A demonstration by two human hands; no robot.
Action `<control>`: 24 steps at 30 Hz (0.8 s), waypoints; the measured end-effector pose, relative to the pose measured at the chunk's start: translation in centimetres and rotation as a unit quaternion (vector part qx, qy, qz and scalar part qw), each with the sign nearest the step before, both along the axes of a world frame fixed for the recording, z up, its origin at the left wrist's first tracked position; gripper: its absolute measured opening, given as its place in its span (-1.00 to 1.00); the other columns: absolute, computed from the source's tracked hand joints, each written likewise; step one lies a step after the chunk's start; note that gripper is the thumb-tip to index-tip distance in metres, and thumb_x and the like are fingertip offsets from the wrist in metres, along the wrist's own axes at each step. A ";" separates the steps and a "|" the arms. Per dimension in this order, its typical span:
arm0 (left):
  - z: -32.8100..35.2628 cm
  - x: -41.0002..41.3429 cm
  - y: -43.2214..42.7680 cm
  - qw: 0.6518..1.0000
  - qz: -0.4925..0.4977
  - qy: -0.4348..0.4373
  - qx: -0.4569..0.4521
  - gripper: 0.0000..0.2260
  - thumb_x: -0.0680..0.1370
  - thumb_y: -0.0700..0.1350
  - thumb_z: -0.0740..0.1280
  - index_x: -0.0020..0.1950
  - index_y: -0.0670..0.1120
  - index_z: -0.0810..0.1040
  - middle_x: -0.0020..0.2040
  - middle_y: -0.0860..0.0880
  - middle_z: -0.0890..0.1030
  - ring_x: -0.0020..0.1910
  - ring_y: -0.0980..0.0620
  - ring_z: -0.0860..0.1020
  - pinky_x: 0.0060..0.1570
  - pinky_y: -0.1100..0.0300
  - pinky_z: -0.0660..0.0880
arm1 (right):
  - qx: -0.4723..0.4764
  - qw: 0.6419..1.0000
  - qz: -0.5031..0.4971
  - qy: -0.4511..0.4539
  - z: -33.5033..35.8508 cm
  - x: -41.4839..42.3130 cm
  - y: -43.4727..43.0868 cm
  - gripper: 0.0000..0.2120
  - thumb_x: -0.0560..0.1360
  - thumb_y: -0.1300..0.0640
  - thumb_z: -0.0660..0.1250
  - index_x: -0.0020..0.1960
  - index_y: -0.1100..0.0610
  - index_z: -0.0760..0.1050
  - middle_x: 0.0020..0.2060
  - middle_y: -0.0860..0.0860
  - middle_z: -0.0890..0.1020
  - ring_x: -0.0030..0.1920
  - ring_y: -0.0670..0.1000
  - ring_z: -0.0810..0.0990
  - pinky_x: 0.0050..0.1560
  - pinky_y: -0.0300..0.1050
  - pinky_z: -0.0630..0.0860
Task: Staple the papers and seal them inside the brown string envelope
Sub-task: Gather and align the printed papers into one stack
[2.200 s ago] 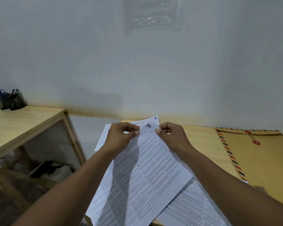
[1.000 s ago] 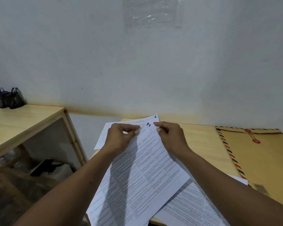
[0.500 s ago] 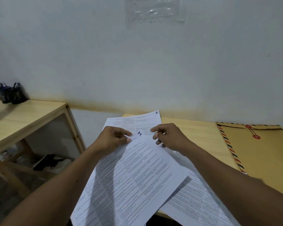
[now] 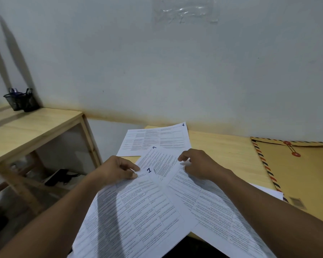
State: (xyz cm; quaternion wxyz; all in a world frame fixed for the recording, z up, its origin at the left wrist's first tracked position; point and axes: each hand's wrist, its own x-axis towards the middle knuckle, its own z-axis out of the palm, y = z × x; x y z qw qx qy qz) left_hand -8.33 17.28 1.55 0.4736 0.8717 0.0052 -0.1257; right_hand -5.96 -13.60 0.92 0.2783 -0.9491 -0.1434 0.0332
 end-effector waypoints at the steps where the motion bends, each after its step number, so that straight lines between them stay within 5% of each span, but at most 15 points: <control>1: -0.1 -0.1 0.2 1.000 -0.003 0.001 -0.001 -0.84 0.40 -0.15 0.62 -0.05 0.01 0.78 -0.06 -0.15 0.76 0.09 -0.16 0.69 0.27 -0.02 0.58 | -0.004 1.000 0.013 -0.001 0.0 -0.2 0.3 -0.66 0.50 0.26 0.33 0.23 0.03 0.59 0.24 -0.01 0.57 0.17 -0.02 0.51 0.17 -0.12 0.45; 4: -0.2 -0.2 0.7 1.000 -0.010 0.007 -0.009 -0.84 0.40 -0.17 0.61 -0.05 -0.01 0.79 -0.04 -0.17 0.76 0.09 -0.18 0.70 0.27 -0.05 0.58 | -0.034 0.997 0.072 0.000 0.0 -0.7 1.5 -0.64 0.47 0.22 0.36 0.21 -0.06 0.60 0.26 -0.08 0.58 0.29 -0.01 0.48 0.31 0.03 0.44; 11: 0.1 0.2 0.5 1.000 -0.004 0.003 -0.018 -0.83 0.39 -0.16 0.61 -0.05 0.00 0.78 -0.03 -0.17 0.76 0.08 -0.15 0.70 0.23 0.04 0.60 | -0.026 0.994 0.107 0.006 -0.5 -0.5 2.8 -0.69 0.43 0.07 0.51 0.16 -0.03 0.62 0.17 -0.12 0.63 0.21 -0.04 0.53 0.28 0.02 0.46; 15: 0.3 0.3 -0.1 1.000 0.001 0.004 -0.022 -0.85 0.42 -0.20 0.59 -0.04 -0.03 0.78 -0.08 -0.10 0.77 0.01 -0.06 0.72 0.00 0.24 0.60 | -0.055 0.993 0.100 -0.020 -0.6 0.0 2.6 -0.72 0.44 -0.02 0.49 0.14 -0.05 0.61 0.13 -0.16 0.62 0.17 -0.08 0.52 0.19 -0.02 0.44; 24: 1.4 1.9 -0.5 0.999 -0.013 -0.020 -0.026 -0.85 0.43 -0.21 0.58 -0.03 -0.07 0.77 -0.05 -0.20 0.75 -0.09 0.03 0.68 0.11 0.14 0.58 | -0.087 0.992 -0.065 -0.062 -0.8 3.5 3.7 -0.47 0.52 -0.18 0.37 0.40 0.01 0.39 0.31 0.00 0.57 0.37 0.12 0.43 0.28 0.07 0.31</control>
